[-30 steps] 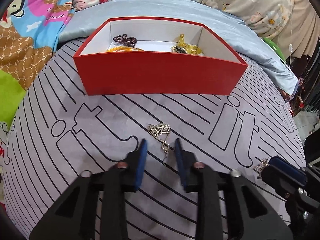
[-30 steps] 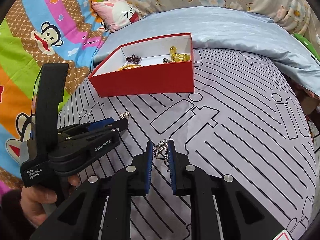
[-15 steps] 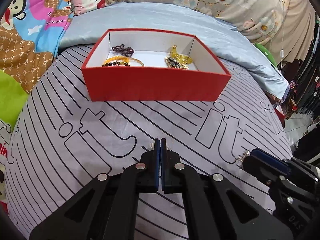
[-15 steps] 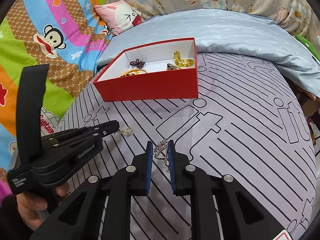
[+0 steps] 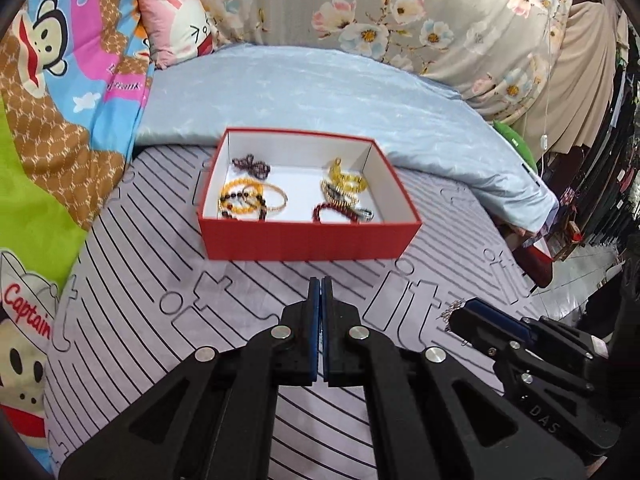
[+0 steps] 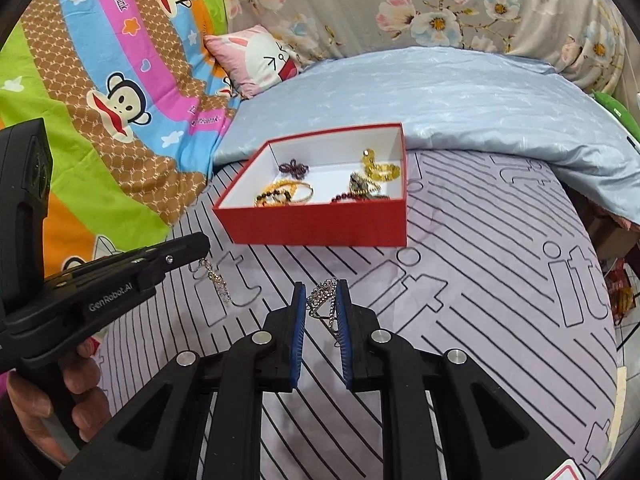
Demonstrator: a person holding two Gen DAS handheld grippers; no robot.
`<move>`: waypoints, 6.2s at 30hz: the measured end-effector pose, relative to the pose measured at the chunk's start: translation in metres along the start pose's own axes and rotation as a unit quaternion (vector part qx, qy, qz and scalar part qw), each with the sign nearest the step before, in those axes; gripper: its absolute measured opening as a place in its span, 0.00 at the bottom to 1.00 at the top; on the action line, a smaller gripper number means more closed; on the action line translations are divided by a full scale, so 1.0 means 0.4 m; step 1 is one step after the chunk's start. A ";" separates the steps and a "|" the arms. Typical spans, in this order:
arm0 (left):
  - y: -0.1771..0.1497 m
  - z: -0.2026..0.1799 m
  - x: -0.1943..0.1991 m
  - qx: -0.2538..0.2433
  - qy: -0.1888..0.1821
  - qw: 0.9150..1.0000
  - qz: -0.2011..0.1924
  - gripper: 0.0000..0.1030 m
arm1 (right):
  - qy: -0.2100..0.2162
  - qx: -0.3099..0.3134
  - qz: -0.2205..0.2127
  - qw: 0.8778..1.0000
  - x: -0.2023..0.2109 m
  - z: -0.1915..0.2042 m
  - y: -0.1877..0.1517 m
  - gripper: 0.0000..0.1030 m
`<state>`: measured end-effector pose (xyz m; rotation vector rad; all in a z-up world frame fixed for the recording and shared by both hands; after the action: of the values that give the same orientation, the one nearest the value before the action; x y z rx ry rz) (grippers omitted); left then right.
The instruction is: Organize jewelry
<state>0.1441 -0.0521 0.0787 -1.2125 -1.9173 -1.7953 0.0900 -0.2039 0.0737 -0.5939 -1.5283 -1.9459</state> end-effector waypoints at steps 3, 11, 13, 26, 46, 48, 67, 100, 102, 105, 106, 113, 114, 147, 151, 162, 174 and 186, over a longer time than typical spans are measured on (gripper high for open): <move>0.040 -0.004 0.025 -0.005 0.000 1.000 -0.014 0.00 | 0.000 0.008 -0.013 1.000 0.011 0.007 0.031 0.14; 0.168 0.000 0.057 -0.014 0.000 0.998 -0.055 0.00 | 0.013 0.023 -0.053 0.998 0.029 0.022 0.165 0.14; 0.196 0.002 0.057 -0.016 0.000 0.998 -0.063 0.00 | 0.015 0.027 -0.062 0.998 0.026 0.028 0.206 0.14; 0.340 0.020 -0.073 -0.024 0.023 0.997 -0.069 0.00 | 0.016 0.039 -0.063 0.997 -0.102 0.041 0.373 0.14; 0.332 0.063 -0.313 -0.026 0.060 0.998 -0.018 0.00 | -0.012 0.025 -0.007 1.000 -0.332 -0.015 0.375 0.14; 0.331 0.066 -0.321 -0.024 0.060 0.998 -0.017 0.00 | -0.014 0.026 -0.004 1.000 -0.341 -0.016 0.373 0.14; 0.317 0.088 -0.371 -0.013 0.064 0.998 -0.005 0.00 | -0.024 0.026 0.022 0.999 -0.410 -0.018 0.346 0.15; 0.248 0.026 -0.175 -0.039 0.140 0.988 -0.050 0.66 | -0.128 0.069 -0.022 0.989 -0.237 0.041 0.254 0.76; 0.240 0.038 -0.156 -0.033 0.145 0.988 -0.051 0.69 | -0.129 0.056 -0.022 0.990 -0.220 0.029 0.244 0.76; 0.226 0.057 -0.145 -0.023 0.150 0.987 -0.048 0.69 | -0.124 0.034 -0.024 0.991 -0.191 0.010 0.240 0.76; 0.224 0.061 -0.143 -0.020 0.150 0.987 -0.046 0.69 | -0.123 0.029 -0.024 0.992 -0.186 0.007 0.240 0.76; 0.204 0.074 -0.124 -0.010 0.156 0.987 -0.045 0.69 | -0.139 0.040 -0.029 0.989 -0.166 0.013 0.234 0.76; 0.202 0.078 -0.120 -0.008 0.156 0.987 -0.044 0.69 | -0.139 0.038 -0.029 0.989 -0.165 0.012 0.233 0.76; 0.164 0.087 -0.107 -0.002 0.181 0.983 -0.040 0.87 | -0.138 0.018 -0.032 0.990 -0.139 -0.008 0.225 0.81; 0.162 0.089 -0.108 -0.002 0.182 0.983 -0.039 0.88 | -0.137 0.013 -0.031 0.990 -0.139 -0.014 0.221 0.82; 0.155 0.102 -0.122 0.007 0.181 0.983 -0.032 0.90 | -0.142 0.018 -0.029 0.989 -0.145 -0.013 0.216 0.82; 0.153 0.099 -0.127 0.003 0.179 0.983 -0.031 0.90 | -0.143 0.016 -0.029 0.989 -0.148 -0.016 0.212 0.82; 0.146 0.095 -0.129 0.001 0.189 0.982 -0.029 0.90 | -0.143 0.015 -0.026 0.989 -0.148 -0.018 0.203 0.82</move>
<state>0.2303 -0.0439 0.0772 -0.7513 -1.7471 -1.8896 0.1890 -0.2144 0.0902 -0.8597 -1.7583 -1.9360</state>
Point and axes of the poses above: each gripper's, at about its wrist camera, not at the fingertips, and x roughly against the way its jaws point, z to its left, y to its top, the point moved 3 cm from there along -x, roughly the way its jaws point, and after that the axes turned 2 degrees about -z, right-handed, at the moved point
